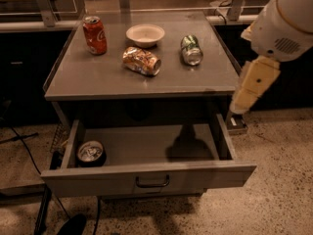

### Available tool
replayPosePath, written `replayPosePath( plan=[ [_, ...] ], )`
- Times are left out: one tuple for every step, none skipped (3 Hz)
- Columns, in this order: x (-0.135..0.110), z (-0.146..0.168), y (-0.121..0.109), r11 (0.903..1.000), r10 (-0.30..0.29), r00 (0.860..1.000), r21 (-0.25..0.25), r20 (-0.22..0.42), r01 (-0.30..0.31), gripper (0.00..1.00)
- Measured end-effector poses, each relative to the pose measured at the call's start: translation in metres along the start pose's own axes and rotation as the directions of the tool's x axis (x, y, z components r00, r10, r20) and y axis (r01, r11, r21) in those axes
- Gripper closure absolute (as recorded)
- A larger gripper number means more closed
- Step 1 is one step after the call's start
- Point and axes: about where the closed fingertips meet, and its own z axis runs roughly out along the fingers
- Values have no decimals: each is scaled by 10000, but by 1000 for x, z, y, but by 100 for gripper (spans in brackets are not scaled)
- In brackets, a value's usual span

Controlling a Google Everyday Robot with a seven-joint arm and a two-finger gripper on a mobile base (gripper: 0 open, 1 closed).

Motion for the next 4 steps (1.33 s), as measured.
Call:
replayPosePath(
  plan=[
    [-19,17,-19,9979,497,9977,385,460,-515,0],
    [-43,53,-41,9911,1226,9869,382,1048,-1272,0],
    [-43,53,-41,9911,1230,9868,379,1052,-1276,0],
    [-69,79,-54,9806,1912,9630,55,1901,-1958,0]
  ],
)
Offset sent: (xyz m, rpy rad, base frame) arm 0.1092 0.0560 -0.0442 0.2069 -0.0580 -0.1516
